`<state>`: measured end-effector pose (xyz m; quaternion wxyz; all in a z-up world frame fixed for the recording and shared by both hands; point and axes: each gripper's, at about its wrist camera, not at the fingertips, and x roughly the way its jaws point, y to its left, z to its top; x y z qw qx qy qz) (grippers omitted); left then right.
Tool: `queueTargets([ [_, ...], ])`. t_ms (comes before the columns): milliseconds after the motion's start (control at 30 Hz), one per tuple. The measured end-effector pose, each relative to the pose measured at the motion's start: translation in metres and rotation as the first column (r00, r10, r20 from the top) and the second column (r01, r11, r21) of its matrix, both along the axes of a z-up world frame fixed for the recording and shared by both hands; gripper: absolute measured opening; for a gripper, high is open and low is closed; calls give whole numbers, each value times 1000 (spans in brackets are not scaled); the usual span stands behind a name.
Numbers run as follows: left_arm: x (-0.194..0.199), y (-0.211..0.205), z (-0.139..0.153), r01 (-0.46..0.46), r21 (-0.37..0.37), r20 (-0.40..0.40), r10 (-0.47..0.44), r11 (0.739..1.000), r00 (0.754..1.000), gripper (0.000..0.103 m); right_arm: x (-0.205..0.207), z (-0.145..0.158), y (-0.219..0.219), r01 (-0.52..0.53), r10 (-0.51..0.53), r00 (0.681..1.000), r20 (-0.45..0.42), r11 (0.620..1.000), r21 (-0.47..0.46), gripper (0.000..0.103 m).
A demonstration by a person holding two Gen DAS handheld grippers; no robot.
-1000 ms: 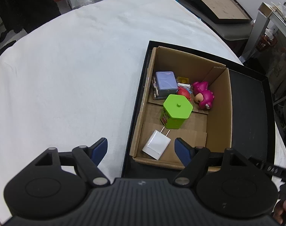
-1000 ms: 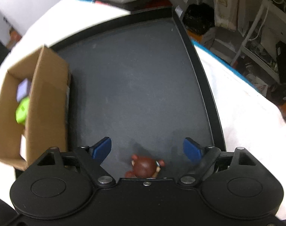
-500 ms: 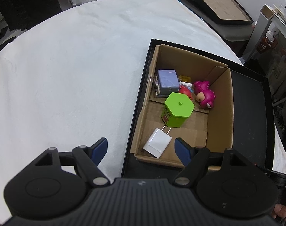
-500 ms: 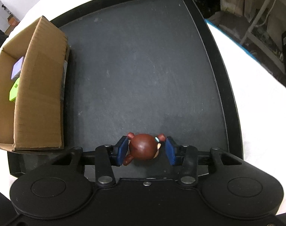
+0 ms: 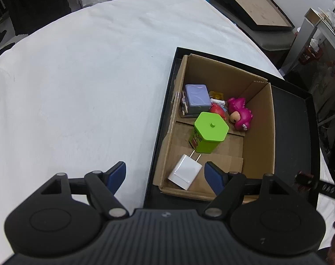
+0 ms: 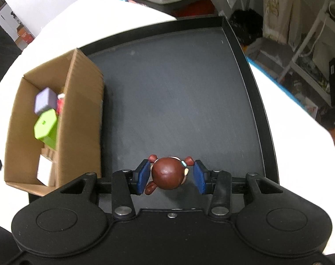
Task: Organize rigid objects
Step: 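Carry the doll figure into the box and open the right gripper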
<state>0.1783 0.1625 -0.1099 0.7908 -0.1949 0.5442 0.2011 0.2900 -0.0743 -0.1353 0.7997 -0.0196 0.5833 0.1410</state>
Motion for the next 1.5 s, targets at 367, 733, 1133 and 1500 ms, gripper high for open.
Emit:
queueTargets([
  [367, -2, 17, -10, -27, 13, 6, 27, 1000, 1000, 77, 6, 41, 35, -52, 48, 996, 71, 997, 51, 42],
  [733, -5, 30, -24, -13, -48, 20, 14, 999, 1000, 53, 3, 73, 84, -139, 126, 985, 116, 984, 114, 42],
  [1133, -1, 31, -38, 31, -147, 25, -27, 989, 999, 23, 0, 48, 131, -207, 202, 977, 64, 974, 87, 42],
  [1500, 4, 38, -45, 11, -225, 6, -10, 974, 1000, 14, 1, 24, 152, -245, 245, 969, 45, 970, -5, 43],
])
